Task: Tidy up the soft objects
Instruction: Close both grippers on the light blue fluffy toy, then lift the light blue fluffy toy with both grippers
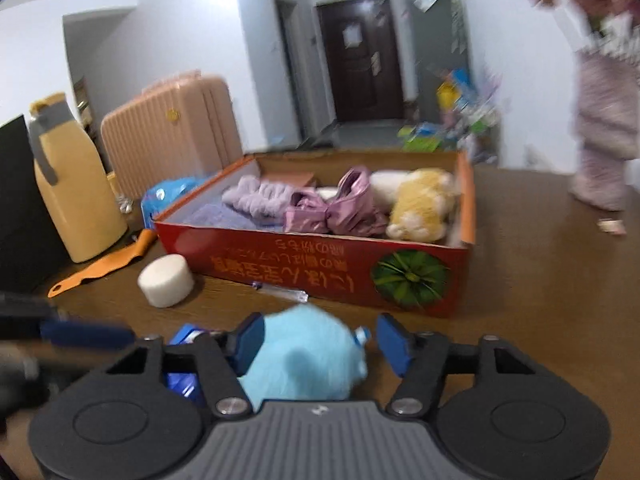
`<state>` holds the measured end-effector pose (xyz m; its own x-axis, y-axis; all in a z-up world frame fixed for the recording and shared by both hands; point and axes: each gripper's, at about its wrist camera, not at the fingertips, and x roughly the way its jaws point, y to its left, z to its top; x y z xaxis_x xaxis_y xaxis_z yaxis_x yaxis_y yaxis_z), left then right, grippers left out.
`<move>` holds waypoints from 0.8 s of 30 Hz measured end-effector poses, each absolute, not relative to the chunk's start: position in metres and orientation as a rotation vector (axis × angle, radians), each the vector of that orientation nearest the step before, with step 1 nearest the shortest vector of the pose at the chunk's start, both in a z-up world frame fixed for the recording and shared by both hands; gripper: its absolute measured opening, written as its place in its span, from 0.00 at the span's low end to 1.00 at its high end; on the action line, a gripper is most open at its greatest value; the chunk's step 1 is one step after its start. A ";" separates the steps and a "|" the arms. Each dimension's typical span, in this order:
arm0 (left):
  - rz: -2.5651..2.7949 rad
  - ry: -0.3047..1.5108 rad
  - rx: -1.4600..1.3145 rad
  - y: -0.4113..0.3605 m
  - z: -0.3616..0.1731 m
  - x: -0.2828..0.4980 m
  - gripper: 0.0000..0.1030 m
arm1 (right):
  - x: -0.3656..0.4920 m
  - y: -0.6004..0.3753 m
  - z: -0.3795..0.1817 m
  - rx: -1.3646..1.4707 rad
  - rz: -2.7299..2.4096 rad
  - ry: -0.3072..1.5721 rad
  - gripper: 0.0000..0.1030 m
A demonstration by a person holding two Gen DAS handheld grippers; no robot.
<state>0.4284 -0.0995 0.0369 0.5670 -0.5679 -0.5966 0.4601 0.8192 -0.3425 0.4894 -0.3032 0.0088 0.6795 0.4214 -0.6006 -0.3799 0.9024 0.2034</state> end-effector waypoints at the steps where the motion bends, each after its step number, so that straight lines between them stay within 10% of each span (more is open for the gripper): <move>1: -0.631 0.791 -0.164 -0.105 0.031 0.438 0.34 | 0.503 -0.300 0.003 0.055 0.470 0.708 0.52; 7: -0.625 0.869 -0.141 -0.121 0.004 0.457 0.34 | 0.503 -0.308 -0.009 0.124 0.426 0.738 0.27; 24: -0.627 0.903 -0.210 -0.134 0.002 0.479 0.51 | 0.420 -0.374 -0.021 0.447 0.216 0.685 0.36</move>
<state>0.4793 -0.1341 0.0023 0.4562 -0.5897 -0.6665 0.4191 0.8030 -0.4236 0.4196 -0.3736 -0.0209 0.7572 0.3354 -0.5605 -0.0472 0.8839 0.4652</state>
